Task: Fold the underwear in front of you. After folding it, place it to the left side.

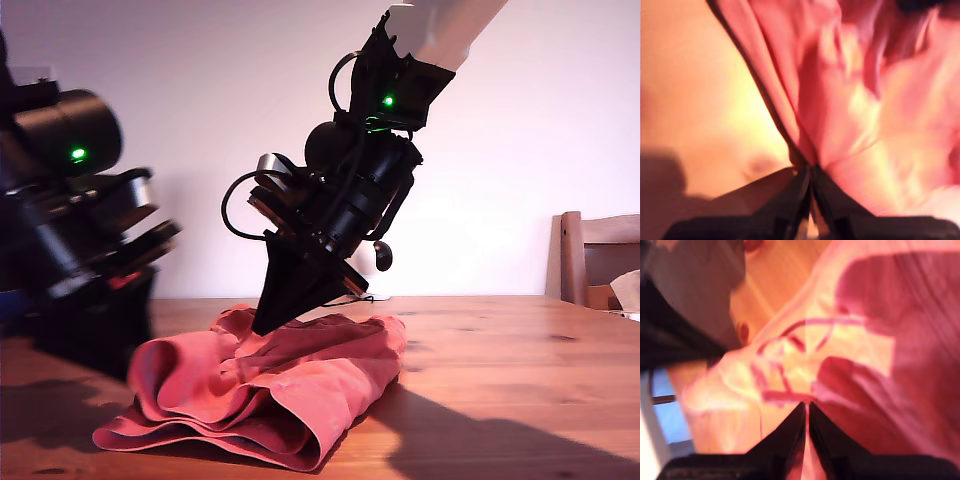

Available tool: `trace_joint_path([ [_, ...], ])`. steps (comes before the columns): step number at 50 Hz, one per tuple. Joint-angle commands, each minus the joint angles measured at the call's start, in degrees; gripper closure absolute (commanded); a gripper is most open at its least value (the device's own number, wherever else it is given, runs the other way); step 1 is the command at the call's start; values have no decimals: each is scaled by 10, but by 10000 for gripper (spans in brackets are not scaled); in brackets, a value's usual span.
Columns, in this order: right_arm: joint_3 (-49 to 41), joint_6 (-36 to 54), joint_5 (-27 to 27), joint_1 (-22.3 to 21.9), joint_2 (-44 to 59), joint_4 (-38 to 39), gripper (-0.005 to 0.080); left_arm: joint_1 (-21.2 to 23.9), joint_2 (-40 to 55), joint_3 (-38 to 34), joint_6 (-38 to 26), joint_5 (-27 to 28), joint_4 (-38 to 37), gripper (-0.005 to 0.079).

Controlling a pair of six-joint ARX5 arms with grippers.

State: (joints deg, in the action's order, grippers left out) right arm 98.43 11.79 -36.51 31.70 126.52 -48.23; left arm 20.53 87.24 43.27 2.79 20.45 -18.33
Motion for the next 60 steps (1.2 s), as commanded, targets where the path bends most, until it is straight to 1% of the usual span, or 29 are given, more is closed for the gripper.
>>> trace_joint_path([
  [1,-7,-13,-5,0,-5,-5,763,-5,-36,7,-4,5,21,764],
  [5,-7,-26,-5,1,-9,-7,763,-9,-49,10,-2,20,56,764],
  [9,-7,-42,-4,1,-11,-12,763,-9,-46,10,-2,52,79,764],
  [12,-7,-45,-4,2,-11,-29,763,-5,-28,10,-3,66,90,764],
  [16,-7,-45,-4,2,-11,-45,763,0,-1,10,-4,71,103,764],
  [29,-7,-61,-2,2,-11,-73,763,1,81,10,-17,107,209,764],
  [33,-9,-62,14,2,-11,-80,763,0,108,12,-17,119,230,764],
  [39,-23,-78,52,5,-11,-57,763,0,148,20,-18,122,232,764],
  [43,-36,-84,64,7,-11,-43,763,-2,165,26,-18,122,230,764],
  [51,-63,-74,103,17,-11,-39,763,-12,174,28,-18,121,225,764],
  [55,-64,-72,126,21,-11,-40,763,-21,174,28,-17,119,208,764],
  [60,-64,-61,158,25,-11,-32,763,-33,174,28,-18,117,165,764],
])
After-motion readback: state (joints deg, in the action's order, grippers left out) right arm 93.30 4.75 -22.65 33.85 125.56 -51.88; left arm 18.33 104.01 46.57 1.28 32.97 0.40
